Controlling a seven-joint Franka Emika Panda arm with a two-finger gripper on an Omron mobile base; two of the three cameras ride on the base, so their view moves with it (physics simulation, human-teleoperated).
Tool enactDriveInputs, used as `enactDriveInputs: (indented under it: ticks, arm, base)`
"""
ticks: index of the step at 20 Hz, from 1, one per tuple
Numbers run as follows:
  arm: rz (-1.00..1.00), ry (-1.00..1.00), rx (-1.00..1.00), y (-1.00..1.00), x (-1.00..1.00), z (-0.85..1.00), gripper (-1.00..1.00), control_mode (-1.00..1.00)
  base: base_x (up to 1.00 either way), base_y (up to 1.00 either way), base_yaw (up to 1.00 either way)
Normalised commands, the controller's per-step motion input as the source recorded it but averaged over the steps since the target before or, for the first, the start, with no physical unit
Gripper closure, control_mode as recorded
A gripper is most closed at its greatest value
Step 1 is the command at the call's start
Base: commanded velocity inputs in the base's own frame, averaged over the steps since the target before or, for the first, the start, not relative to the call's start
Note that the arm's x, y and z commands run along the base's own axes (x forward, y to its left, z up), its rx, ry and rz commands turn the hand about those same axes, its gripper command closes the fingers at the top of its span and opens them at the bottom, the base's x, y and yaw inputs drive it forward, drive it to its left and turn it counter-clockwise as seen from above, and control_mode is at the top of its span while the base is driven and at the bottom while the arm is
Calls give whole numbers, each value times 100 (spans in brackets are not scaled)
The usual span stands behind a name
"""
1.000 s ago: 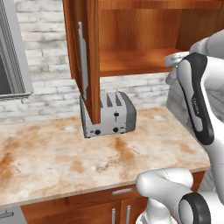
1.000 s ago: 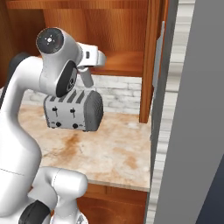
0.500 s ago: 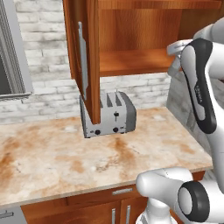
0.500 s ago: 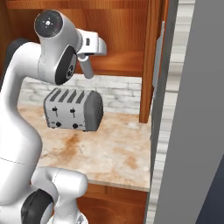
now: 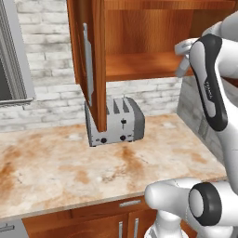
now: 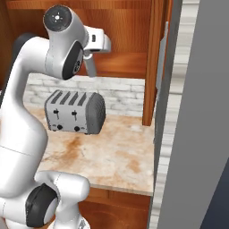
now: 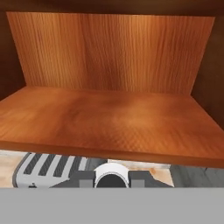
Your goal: Pick up the soap dispenser and soap dispenser from the sink, and place them back in the cabinet, and close the cabinet doors.
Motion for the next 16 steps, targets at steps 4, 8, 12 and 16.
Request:
enactDriveInputs:
  ticks: [4,8,12,16]
  arm:
    - [2,0,0,0,29,0,100,-100]
    - [2,0,0,0,24,-11,100,-100]
    - [3,0,0,0,24,-21,100,-100]
    - [2,0,0,0,32,-2,100,-100]
  base:
    - [0,0,0]
    - [0,0,0]
    - [0,0,0]
    - [0,0,0]
